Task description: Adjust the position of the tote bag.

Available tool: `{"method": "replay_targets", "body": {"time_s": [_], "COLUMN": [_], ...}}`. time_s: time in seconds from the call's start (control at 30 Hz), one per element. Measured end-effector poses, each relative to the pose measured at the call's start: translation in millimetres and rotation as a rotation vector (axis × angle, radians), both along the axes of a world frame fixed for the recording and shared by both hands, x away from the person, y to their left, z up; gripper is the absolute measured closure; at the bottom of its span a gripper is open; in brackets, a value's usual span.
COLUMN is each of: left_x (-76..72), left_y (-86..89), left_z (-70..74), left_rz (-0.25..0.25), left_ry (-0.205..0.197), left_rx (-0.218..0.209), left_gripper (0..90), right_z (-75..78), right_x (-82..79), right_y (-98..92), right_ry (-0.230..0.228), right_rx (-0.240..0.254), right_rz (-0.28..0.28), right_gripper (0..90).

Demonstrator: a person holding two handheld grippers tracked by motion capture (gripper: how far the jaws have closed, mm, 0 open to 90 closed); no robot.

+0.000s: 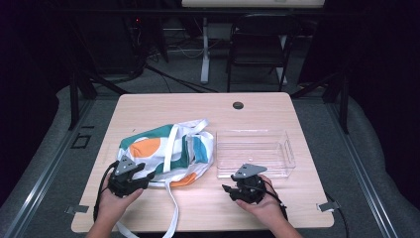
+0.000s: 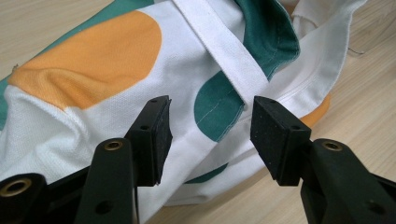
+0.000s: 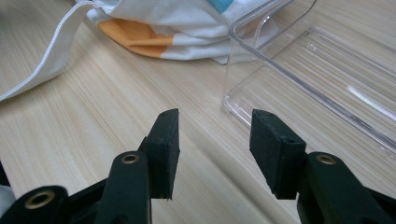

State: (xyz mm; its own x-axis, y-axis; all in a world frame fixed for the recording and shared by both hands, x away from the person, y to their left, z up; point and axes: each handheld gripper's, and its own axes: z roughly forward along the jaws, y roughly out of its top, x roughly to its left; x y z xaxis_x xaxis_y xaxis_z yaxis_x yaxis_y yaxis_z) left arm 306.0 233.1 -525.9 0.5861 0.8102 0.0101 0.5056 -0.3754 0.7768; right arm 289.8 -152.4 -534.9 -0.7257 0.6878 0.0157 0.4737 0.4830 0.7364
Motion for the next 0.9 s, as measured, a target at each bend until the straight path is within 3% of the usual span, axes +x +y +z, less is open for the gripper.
{"method": "replay_targets", "body": {"time_s": [0.17, 0.33, 0.53, 0.63, 0.8, 0.9], "left_x": [2.4, 3.3, 6.0, 8.6, 10.6, 9.0], "left_y": [-0.5, -6.7, -23.5, -28.6, -42.5, -48.0], "left_z": [2.3, 1.8, -4.6, -6.8, -14.7, -16.9], "left_rz": [-0.021, -0.056, -0.089, -0.085, -0.094, -0.108], "left_ry": [0.002, -0.007, -0.007, -0.002, -0.028, -0.049], "left_rx": [0.013, 0.055, 0.163, 0.174, 0.299, 0.345], "left_gripper": [45.9, 45.0, 45.1, 45.1, 45.3, 45.5], "right_z": [0.0, -0.6, -2.0, -2.6, -2.0, -2.8], "right_x": [-1.1, -2.6, -3.9, -4.5, -5.9, -6.0], "right_y": [-4.6, -5.5, -7.9, -8.6, -9.0, -9.2], "right_ry": [0.004, 0.002, 0.006, 0.009, 0.002, 0.003], "right_rx": [0.003, -0.001, 0.005, 0.005, 0.002, 0.007], "right_rz": [-0.016, -0.022, -0.031, -0.034, -0.03, -0.034], "right_gripper": [52.3, 52.3, 52.3, 52.3, 52.2, 52.1]}}
